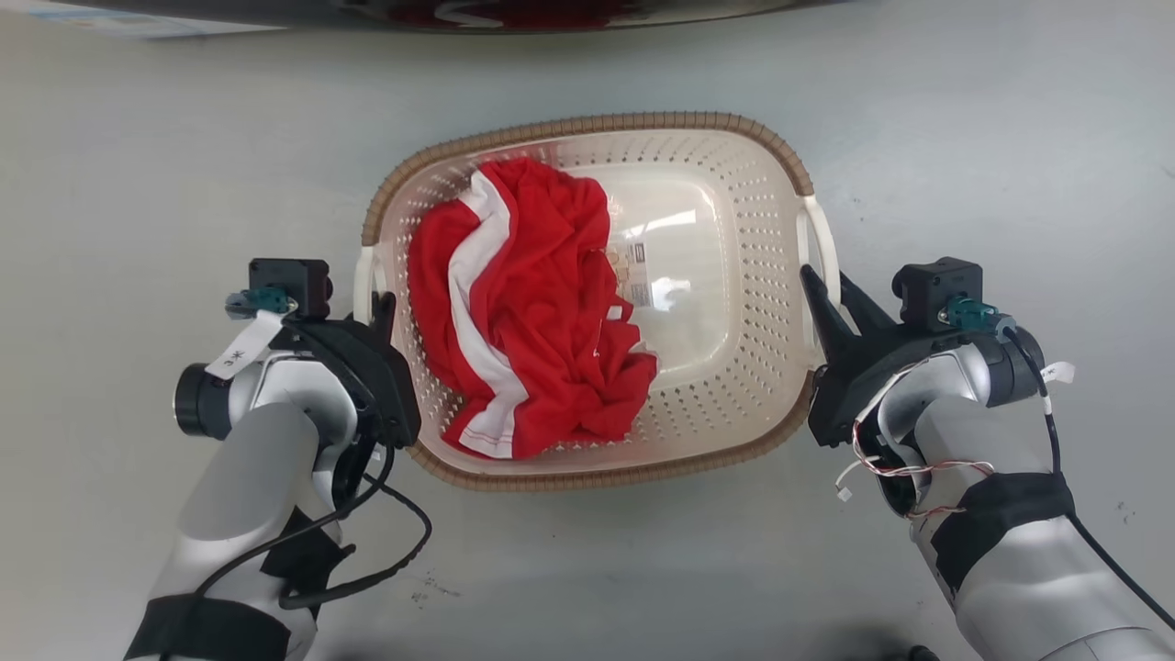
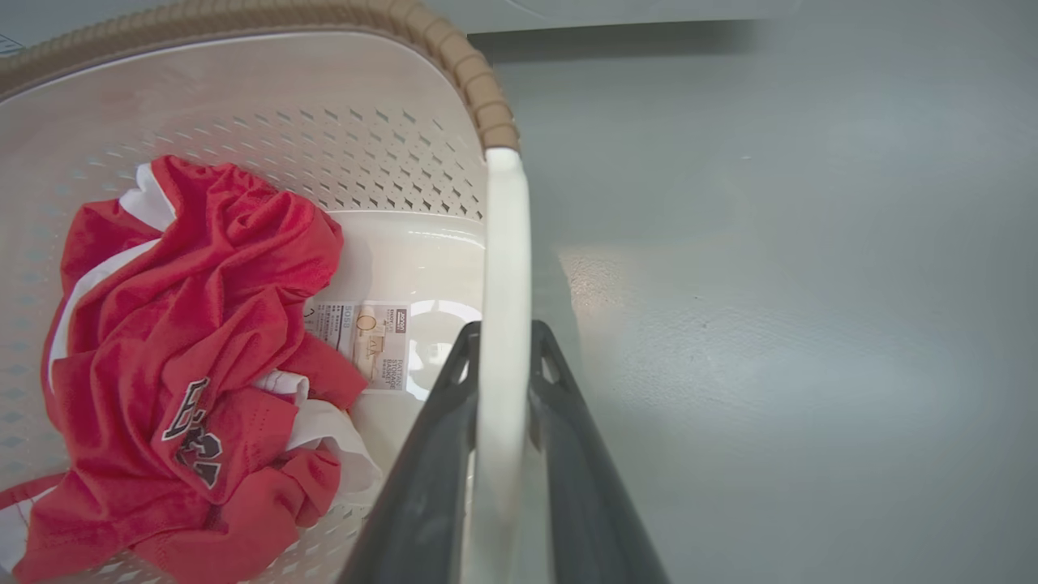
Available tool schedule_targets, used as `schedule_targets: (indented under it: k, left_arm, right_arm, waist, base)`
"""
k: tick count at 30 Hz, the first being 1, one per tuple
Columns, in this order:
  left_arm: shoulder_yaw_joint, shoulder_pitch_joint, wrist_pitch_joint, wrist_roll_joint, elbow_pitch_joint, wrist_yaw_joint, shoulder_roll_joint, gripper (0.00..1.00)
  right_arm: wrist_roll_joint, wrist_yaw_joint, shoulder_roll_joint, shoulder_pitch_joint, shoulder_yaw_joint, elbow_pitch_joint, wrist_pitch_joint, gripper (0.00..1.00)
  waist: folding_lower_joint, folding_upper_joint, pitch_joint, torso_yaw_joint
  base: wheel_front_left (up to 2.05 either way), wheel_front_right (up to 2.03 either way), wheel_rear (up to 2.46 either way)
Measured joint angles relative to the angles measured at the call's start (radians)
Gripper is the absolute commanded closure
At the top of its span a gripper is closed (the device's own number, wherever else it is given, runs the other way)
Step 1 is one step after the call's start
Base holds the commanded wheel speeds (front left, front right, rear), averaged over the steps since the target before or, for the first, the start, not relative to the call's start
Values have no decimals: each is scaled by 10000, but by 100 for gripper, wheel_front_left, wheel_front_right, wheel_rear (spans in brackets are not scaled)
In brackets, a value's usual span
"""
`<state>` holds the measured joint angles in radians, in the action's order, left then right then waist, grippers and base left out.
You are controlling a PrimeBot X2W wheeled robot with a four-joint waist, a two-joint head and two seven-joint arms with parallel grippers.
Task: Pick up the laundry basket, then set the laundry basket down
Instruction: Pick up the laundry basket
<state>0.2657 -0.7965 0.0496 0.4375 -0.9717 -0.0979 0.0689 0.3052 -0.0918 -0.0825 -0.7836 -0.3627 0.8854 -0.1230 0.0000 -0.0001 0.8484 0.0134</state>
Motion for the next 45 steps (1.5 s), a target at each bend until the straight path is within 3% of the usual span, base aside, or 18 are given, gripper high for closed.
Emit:
schedule_targets:
  k: [15, 33, 45]
  left_arm:
    - [274, -208, 265, 167, -1400, -178, -376, 100]
    - [171, -103, 2057, 1264, -2683, -343, -585, 100]
    - [192, 58, 3310, 1772, -2805, -343, -600, 100]
  right_arm:
    - [309, -244, 75, -68, -21, 1639, 683, 100]
    - [1007, -408, 364, -48, -88, 3243, 2435, 100]
    - [1532, -420, 414, 127, -150, 3553, 3588, 100]
  waist:
    - [0, 0, -1292, -21]
    - [-1, 0, -3710, 4]
    - [0, 0, -5075, 31]
  base:
    - [0, 0, 0]
    - [0, 0, 0]
    - [0, 0, 0]
